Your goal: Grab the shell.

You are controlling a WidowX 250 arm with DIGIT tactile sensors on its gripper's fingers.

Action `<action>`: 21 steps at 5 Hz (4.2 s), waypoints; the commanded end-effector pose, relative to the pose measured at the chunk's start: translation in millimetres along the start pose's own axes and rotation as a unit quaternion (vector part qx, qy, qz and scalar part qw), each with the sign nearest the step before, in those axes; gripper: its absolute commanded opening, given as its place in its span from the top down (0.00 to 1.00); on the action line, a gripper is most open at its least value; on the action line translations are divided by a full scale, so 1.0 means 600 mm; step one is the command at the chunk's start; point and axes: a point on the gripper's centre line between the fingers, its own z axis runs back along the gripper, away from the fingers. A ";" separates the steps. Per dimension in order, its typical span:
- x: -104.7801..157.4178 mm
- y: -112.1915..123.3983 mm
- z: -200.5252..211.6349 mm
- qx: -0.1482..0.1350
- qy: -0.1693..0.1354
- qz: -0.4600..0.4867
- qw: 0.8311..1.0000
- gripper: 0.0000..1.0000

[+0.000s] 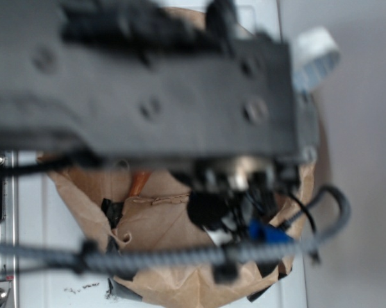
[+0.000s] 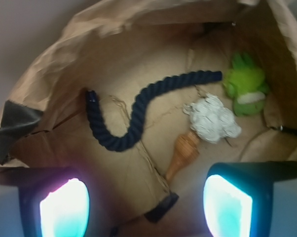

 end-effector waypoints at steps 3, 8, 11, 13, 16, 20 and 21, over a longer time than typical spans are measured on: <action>0.030 0.068 0.019 0.008 -0.020 -0.036 0.999 0.00; 0.002 0.090 -0.088 -0.022 -0.062 -0.050 0.997 0.00; 0.028 0.097 -0.161 -0.001 -0.078 -0.014 0.997 0.00; 0.022 0.101 -0.184 0.010 -0.089 0.052 0.995 0.00; -0.004 0.107 -0.224 0.035 -0.132 0.066 0.988 0.00; -0.041 0.135 -0.232 0.076 -0.130 0.045 0.987 0.00; -0.052 0.145 -0.233 0.079 -0.129 0.047 0.987 1.00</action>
